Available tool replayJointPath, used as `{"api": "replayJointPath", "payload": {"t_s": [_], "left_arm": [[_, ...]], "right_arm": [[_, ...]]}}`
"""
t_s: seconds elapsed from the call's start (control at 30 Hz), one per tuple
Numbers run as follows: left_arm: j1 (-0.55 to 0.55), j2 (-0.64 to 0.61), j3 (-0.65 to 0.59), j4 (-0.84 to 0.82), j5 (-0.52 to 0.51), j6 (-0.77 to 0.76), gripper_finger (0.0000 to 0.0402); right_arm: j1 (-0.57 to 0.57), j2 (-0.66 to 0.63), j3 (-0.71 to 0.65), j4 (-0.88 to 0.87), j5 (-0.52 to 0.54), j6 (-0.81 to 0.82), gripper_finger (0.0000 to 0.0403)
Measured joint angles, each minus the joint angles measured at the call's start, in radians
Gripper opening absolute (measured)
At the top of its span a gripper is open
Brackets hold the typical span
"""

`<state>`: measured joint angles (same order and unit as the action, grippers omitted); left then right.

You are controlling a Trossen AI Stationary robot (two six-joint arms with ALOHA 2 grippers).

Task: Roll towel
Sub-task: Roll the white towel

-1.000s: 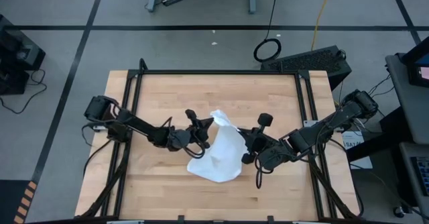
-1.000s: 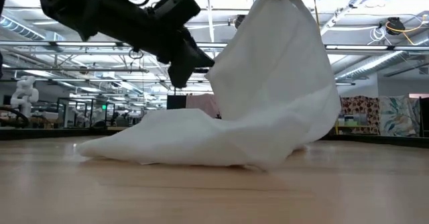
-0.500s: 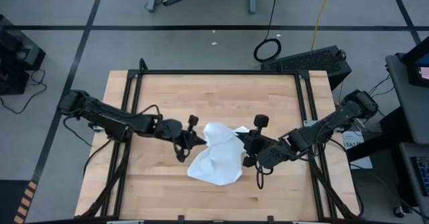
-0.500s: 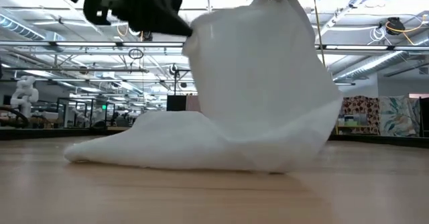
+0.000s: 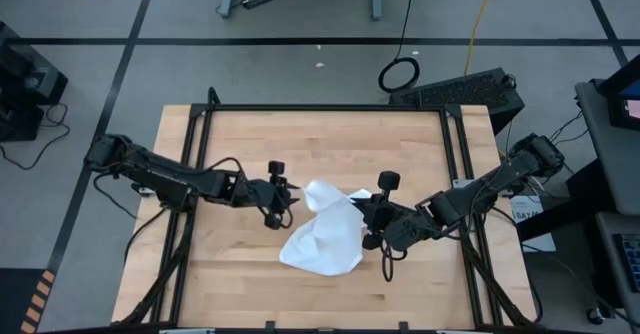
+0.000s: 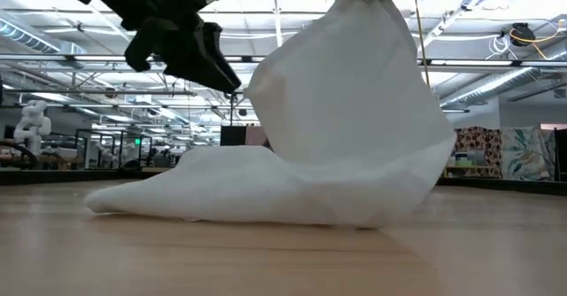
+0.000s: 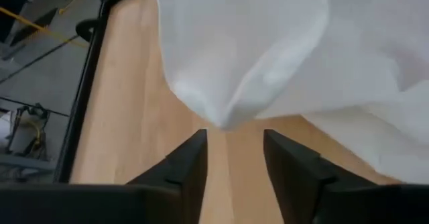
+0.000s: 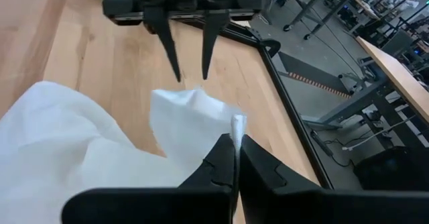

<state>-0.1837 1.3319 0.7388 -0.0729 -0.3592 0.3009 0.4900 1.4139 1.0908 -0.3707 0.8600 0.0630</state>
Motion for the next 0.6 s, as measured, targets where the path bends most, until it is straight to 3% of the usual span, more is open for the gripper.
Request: {"api": "replayJointPath", "payload": {"t_s": [0.2,0.4,0.6], "left_arm": [[-0.026,0.028,-0.121,0.234,-0.043,-0.052,0.0166],[-0.122,0.041,-0.186,0.323,-0.212,-0.112,0.0166],[-0.193,0.126,-0.185,0.508,-0.37,0.081,0.0166]], "right_arm": [[-0.013,0.0,0.0,0.005,0.001,0.004,0.0],[-0.04,0.0,0.0,0.006,0.0,0.012,0.0],[-0.059,0.0,0.0,0.006,-0.002,0.028,0.0]]}}
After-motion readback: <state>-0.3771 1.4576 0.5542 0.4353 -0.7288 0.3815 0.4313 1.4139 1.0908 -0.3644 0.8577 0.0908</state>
